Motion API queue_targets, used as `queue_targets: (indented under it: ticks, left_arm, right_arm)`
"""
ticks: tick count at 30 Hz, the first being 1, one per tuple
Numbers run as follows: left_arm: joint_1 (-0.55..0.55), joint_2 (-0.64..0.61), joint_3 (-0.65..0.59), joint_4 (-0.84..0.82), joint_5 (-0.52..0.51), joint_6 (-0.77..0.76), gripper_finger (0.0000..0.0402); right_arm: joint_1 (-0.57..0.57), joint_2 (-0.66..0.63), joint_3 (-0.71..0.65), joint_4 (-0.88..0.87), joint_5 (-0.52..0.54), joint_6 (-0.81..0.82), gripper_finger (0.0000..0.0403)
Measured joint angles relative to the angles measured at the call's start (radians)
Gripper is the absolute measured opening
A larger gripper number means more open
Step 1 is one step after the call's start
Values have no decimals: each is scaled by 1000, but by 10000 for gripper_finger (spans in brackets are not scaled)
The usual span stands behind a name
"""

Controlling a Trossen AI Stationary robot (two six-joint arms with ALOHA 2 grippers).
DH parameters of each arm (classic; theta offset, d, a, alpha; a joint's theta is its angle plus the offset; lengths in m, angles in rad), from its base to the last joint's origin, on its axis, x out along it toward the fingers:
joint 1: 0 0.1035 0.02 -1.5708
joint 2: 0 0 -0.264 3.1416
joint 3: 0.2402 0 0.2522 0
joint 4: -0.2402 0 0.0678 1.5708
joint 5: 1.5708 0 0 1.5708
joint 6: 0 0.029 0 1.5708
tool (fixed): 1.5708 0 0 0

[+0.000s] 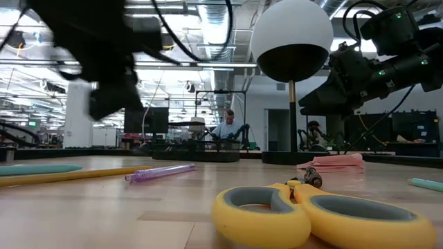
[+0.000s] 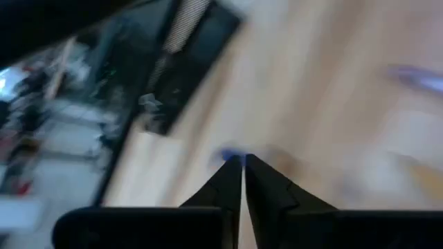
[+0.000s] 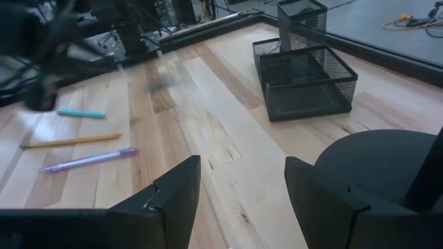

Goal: Pick and place office supplies into organizer
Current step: Put the blue eraser into the black desk organizer

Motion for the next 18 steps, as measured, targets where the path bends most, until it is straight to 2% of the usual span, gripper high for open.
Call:
queue_targets:
  ticks: [3,7,11,14,18]
  left_arm:
    - [139,0,1,10,-47,93,0]
    - [307,-1,2,76,-56,327,0]
    - [431,-10,2,174,91,461,0]
    - [466,-47,2,226,183,467,0]
    - [441,-175,2,216,202,425,0]
  right_arm:
    - [0,0,0,0,0,0,205]
    - [0,0,0,0,0,-3,205]
    - [0,0,0,0,0,-39,205]
    - [0,0,0,0,0,-45,205]
    - [1,0,0,-3,0,-45,205]
